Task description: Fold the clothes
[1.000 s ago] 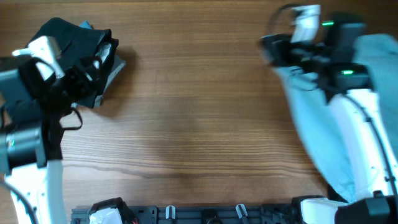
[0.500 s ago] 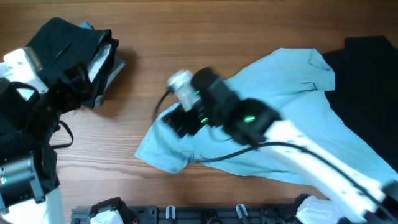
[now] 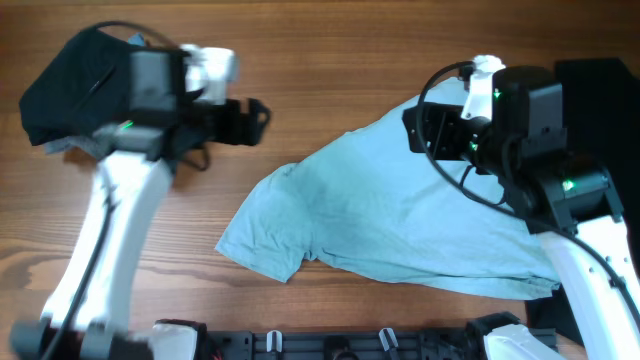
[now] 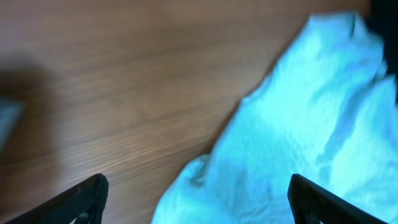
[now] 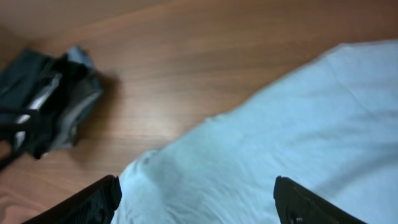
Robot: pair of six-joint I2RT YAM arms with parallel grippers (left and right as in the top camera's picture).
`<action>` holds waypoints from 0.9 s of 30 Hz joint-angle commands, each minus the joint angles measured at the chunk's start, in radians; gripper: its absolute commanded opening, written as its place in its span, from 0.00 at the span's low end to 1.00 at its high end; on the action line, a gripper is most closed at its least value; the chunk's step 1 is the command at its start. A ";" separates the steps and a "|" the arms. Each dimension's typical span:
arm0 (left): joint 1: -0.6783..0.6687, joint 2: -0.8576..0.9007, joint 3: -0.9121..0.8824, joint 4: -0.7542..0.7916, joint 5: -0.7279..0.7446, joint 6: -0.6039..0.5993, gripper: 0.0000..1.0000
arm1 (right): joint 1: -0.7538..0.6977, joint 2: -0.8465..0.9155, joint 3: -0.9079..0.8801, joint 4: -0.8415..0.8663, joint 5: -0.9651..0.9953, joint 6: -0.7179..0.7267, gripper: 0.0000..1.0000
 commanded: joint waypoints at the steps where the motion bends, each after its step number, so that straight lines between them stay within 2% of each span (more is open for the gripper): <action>1: -0.083 0.161 0.013 0.051 0.016 0.050 0.90 | -0.039 0.053 0.011 -0.050 0.000 0.055 0.84; 8: -0.199 0.371 0.013 0.185 0.016 0.148 0.89 | -0.054 0.107 0.011 -0.084 0.000 0.054 0.84; 11: -0.238 0.431 0.013 0.235 0.016 0.148 0.89 | -0.054 0.107 0.011 -0.084 0.000 0.053 0.84; 15: -0.273 0.492 0.013 0.247 0.015 0.151 0.81 | -0.054 0.107 0.011 -0.089 0.000 0.050 0.84; 21: -0.312 0.507 0.013 0.218 0.019 0.148 0.49 | -0.054 0.107 0.011 -0.090 0.000 0.049 0.84; 25: -0.331 0.505 0.013 0.181 0.019 0.137 0.18 | -0.054 0.107 0.011 -0.090 0.018 0.048 0.84; 27: -0.343 0.495 0.013 0.154 0.019 0.092 0.10 | -0.054 0.107 0.011 -0.091 0.036 0.047 0.84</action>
